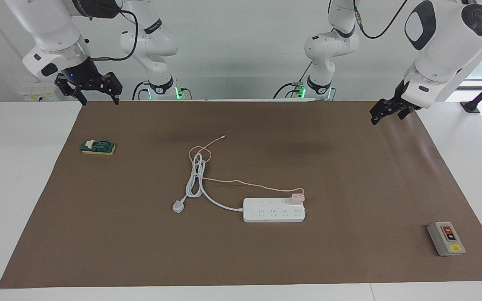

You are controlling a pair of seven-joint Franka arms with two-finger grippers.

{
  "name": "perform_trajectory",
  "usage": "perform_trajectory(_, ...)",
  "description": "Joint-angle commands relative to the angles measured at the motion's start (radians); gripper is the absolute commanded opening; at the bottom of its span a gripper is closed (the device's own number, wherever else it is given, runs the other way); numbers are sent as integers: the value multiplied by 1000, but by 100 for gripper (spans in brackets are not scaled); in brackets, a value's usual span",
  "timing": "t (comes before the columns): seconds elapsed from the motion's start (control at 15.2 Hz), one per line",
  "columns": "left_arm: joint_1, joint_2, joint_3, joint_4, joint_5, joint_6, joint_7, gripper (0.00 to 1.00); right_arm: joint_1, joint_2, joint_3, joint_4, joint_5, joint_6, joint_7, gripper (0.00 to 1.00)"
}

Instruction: Plug charger into power strip

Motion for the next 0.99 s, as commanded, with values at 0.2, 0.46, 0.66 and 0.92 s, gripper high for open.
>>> perform_trajectory(0.2, -56, 15, 30, 24, 8, -15, 59, 100, -6, -20, 6, -15, -15, -12, 16, 100)
perform_trajectory(0.46, -51, 17, 35, 25, 5, -9, 65, 100, -8, -20, 6, -15, -15, -12, 16, 100)
perform_trajectory(0.66, -88, 14, 53, 25, 9, 0, 63, 100, -8, -20, 6, -15, -15, -12, 16, 100)
perform_trajectory(0.92, -152, 15, 131, 25, 5, -6, 66, 100, -8, -20, 6, -15, -15, -12, 16, 100)
